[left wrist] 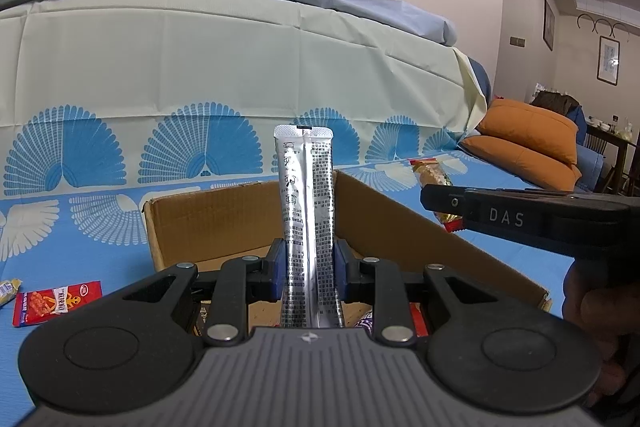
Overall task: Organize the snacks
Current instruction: 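Carry the cake packet and silver stick packet over the cardboard box with both tools, then open both tools to drop the two packets into the box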
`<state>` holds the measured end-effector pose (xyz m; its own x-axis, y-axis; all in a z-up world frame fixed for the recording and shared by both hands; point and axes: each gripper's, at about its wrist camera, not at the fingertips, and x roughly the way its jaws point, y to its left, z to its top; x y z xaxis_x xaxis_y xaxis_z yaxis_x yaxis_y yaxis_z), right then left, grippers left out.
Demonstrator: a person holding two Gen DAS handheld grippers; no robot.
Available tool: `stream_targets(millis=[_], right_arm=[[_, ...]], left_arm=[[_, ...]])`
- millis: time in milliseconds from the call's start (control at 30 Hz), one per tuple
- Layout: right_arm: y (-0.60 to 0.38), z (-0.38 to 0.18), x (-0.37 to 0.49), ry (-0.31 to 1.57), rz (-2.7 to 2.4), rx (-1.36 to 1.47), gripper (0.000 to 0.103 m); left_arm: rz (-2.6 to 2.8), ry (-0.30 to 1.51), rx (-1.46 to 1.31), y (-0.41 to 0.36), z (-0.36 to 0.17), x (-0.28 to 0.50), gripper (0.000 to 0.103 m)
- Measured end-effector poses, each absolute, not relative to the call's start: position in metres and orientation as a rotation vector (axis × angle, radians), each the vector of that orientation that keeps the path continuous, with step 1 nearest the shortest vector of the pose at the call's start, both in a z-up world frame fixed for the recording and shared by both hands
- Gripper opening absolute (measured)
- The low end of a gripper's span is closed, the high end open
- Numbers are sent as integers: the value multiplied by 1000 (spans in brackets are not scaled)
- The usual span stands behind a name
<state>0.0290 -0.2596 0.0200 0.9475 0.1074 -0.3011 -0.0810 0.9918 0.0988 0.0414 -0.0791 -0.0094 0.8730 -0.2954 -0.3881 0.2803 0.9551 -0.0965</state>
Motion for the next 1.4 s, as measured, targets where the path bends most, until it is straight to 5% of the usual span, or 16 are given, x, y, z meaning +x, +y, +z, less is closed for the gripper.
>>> stream_targets(millis=[467, 533, 600, 633, 1267, 1333, 1400], right_arm=[[-262, 20, 33, 327, 83, 86, 19], [-262, 20, 35, 335, 62, 92, 21], [-265, 18, 38, 359, 29, 101, 55], [-267, 17, 39, 369, 13, 115, 59], [-217, 28, 42, 346, 90, 174, 63], [-205, 30, 41, 341, 117, 169, 63], [-192, 30, 40, 344, 142, 171, 61]], left_arm=[[-312, 422, -62, -78, -9, 44, 29], [-309, 426, -70, -77, -9, 45, 40], [-296, 416, -74, -75, -8, 45, 55], [-290, 410, -79, -74, -7, 44, 56], [-107, 408, -25, 17, 3, 22, 55], [-115, 463, -30, 38, 0, 28, 42], [-79, 531, 6, 57, -6, 39, 6]])
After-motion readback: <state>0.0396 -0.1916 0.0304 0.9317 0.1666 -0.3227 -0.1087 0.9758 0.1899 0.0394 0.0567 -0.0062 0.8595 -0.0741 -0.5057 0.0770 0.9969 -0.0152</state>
